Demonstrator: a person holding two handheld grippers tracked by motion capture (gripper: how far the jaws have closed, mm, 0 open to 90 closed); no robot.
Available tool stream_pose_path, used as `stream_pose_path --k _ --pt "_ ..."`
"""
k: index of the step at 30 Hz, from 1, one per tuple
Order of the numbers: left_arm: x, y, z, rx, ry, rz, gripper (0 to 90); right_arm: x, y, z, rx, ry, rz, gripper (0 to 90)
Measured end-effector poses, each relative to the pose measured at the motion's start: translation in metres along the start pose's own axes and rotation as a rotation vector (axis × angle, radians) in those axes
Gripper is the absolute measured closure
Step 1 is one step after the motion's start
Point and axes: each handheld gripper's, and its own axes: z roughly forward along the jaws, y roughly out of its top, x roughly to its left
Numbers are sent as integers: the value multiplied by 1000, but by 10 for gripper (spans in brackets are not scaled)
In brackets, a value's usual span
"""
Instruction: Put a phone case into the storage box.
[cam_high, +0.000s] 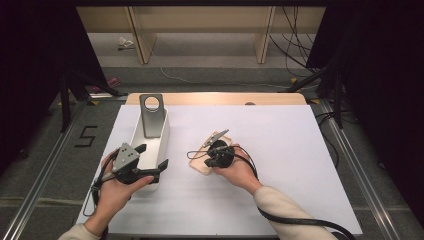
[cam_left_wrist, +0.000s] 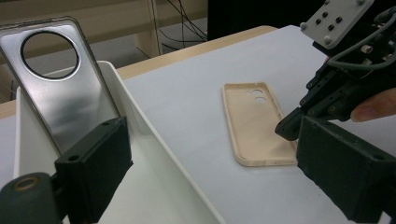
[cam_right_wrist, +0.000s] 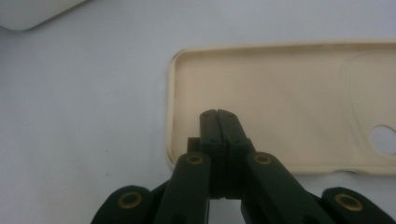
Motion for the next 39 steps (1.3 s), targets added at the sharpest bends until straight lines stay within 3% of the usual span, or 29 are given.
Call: stream_pose_path --k 11,28,39 --pt "-1 -1 1 8 -2 6 101 -2 -2 3 53 -2 6 900" --pt "-2 -2 1 9 -10 6 106 -6 -10 -8 166 -20 -20 900" --pt "-3 -2 2 12 -13 6 108 -13 -15 -14 205 -28 -22 900"
